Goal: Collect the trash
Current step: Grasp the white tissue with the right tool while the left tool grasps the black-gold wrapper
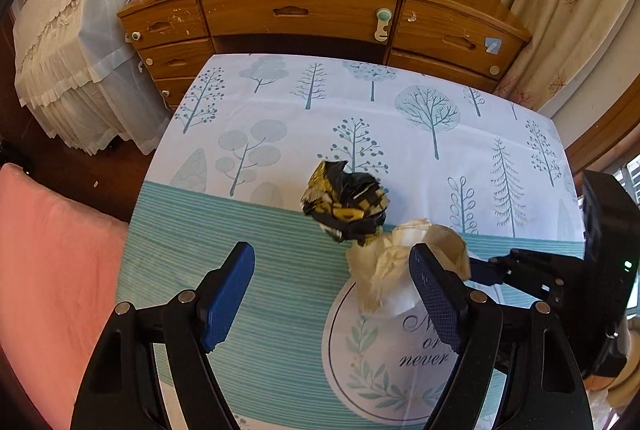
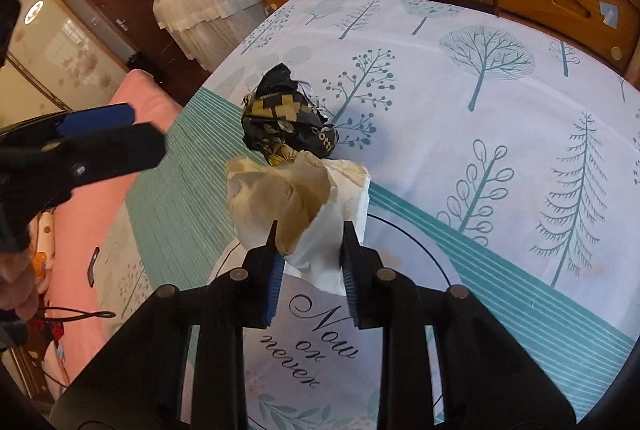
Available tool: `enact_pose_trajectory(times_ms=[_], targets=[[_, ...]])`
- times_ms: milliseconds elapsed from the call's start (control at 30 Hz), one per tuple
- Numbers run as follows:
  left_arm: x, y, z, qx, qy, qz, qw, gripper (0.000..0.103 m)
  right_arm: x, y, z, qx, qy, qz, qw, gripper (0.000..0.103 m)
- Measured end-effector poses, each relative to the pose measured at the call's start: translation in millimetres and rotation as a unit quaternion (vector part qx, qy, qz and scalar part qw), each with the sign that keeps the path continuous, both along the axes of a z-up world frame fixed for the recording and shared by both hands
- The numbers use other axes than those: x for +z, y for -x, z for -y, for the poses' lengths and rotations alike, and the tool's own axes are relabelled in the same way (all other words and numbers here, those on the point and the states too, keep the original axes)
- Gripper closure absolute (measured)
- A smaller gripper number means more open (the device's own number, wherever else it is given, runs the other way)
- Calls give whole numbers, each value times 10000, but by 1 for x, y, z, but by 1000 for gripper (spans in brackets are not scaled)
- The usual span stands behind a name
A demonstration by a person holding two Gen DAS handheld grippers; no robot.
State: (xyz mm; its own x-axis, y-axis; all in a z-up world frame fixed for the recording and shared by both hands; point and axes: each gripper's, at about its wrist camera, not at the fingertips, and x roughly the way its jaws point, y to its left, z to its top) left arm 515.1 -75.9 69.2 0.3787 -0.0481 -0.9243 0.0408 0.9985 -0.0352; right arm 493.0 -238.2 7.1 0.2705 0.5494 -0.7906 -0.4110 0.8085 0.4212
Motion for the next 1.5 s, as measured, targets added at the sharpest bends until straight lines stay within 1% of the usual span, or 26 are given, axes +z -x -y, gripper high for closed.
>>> enact_pose_trajectory(times_ms=[100, 167, 267, 400, 567, 700, 800, 933, 1067, 1200, 1300, 1333, 1367, 1400, 1433, 1467, 1500], targets=[[-6, -14, 5, 37, 89, -124, 9999, 21, 6, -6, 17, -212, -184, -29, 9996, 81], [-12, -25, 6, 120, 215, -247, 9994, 21, 10, -9, 30, -381, -273, -41, 9989, 81], [-22, -37, 9, 243, 369, -394, 9982, 21, 14, -16, 53, -670, -322, 14, 9972, 81], [-35, -51, 13, 323, 473, -529, 9970, 21, 10, -22, 82, -1163, -295, 9, 9928, 81], [-48, -61, 22, 245, 486, -648, 9964, 21, -1, -27, 103, -1695, -162, -114, 9853, 81], [-56, -66, 34, 59, 460, -693, 9965, 21, -9, -27, 113, -1978, -214, -208, 9798, 81], [-60, -71, 45, -91, 447, -732, 9963, 21, -15, -28, 115, -2068, -255, -254, 9777, 81], [-65, -74, 63, -384, 564, -830, 9942, 21, -19, -29, 113, -2130, -284, -267, 9763, 81], [-73, -72, 77, -620, 521, -940, 9923, 21, -21, -27, 113, -2127, -300, -280, 9763, 81], [-85, -70, 86, -722, 375, -1066, 9910, 21, -22, -23, 114, -2166, -332, -301, 9752, 81], [-96, -72, 88, -710, 334, -1179, 9899, 22, -22, -20, 114, -2194, -351, -313, 9745, 81], [-100, -73, 87, -696, 358, -1218, 9895, 24, -23, -20, 114, -2196, -348, -317, 9745, 81], [-105, -75, 87, -654, 370, -1270, 9891, 28, -23, -19, 113, -2205, -345, -312, 9743, 81], [-109, -77, 86, -591, 389, -1338, 9885, 38, -23, -18, 113, -2209, -349, -312, 9742, 81], [-113, -79, 84, -520, 506, -1404, 9874, 41, -23, -17, 112, -2215, -352, -313, 9740, 81], [-114, -79, 82, -464, 563, -1370, 9879, 42, -23, -16, 112, -2228, -356, -307, 9737, 81], [-113, -80, 80, -411, 627, -1296, 9887, 47, -23, -15, 112, -2239, -362, -305, 9735, 81]])
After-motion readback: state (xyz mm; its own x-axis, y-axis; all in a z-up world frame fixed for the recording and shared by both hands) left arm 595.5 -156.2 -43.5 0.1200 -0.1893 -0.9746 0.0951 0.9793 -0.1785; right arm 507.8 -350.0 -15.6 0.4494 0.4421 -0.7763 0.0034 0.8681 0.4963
